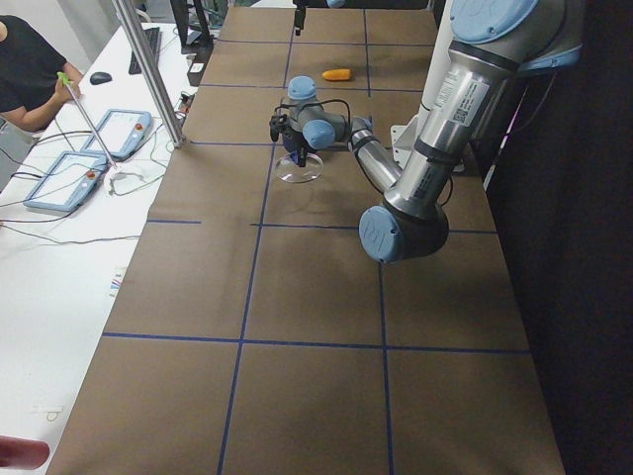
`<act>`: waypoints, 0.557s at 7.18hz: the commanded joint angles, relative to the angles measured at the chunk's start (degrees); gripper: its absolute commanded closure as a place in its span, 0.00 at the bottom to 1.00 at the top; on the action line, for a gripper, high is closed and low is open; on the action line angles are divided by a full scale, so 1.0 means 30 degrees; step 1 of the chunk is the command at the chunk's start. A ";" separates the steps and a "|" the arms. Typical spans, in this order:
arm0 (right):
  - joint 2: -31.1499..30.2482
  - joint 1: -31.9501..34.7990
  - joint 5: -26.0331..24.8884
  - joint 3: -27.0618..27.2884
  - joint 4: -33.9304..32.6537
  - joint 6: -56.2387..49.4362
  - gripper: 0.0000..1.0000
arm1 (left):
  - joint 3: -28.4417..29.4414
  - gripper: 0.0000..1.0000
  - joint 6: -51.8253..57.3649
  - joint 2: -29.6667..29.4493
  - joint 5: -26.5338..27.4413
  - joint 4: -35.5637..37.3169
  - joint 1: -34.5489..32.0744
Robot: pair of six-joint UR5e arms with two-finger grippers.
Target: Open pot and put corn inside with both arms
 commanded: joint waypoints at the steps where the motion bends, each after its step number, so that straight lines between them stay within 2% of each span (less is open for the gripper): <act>1: -0.0004 -0.1125 -0.0911 0.0001 0.0281 0.0584 0.00 | 0.0326 0.90 -0.0489 0.0406 -0.0010 -0.0826 0.0284; 4: -0.0209 -0.1656 -0.0886 0.0030 0.0281 0.0702 0.00 | 0.0297 0.87 -0.0519 0.0496 -0.0039 -0.0797 0.0345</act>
